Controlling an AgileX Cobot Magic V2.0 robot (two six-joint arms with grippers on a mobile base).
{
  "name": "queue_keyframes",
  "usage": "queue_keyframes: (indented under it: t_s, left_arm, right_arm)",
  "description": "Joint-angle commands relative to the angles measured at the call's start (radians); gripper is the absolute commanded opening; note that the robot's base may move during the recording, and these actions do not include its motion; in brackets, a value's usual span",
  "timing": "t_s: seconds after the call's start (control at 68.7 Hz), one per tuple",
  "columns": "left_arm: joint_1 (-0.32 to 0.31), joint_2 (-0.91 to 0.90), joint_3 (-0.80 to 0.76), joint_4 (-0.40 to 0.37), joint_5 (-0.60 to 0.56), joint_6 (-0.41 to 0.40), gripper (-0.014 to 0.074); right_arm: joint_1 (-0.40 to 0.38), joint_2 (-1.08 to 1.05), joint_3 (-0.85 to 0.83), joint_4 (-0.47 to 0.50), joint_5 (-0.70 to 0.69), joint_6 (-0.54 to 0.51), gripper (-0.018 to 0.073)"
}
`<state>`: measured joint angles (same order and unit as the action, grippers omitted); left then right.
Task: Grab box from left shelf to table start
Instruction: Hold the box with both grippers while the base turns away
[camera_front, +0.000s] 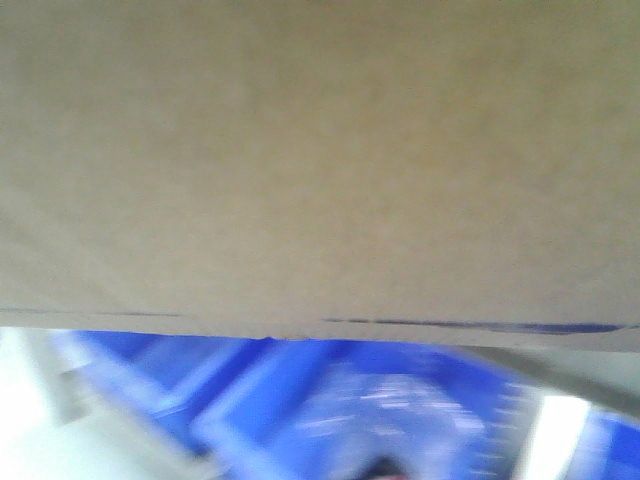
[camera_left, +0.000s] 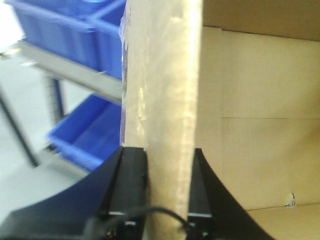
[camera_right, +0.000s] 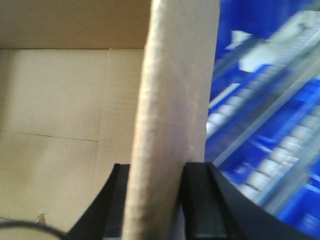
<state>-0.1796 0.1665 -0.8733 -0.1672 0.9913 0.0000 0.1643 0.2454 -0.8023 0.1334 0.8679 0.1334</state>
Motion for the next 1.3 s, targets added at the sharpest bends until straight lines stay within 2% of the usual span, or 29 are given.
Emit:
queue_keyframes:
  t_s: [0.0, 1.281]
  left_arm:
    - [-0.007, 0.008, -0.037, -0.058, -0.179, -0.031, -0.0093]
    - [-0.007, 0.008, -0.037, -0.061, -0.179, -0.031, -0.0093]
  right_arm:
    - [-0.006, 0.014, -0.032, -0.086, -0.163, -0.002, 0.0058]
    - [-0.006, 0.014, -0.032, -0.086, -0.163, -0.002, 0.0058]
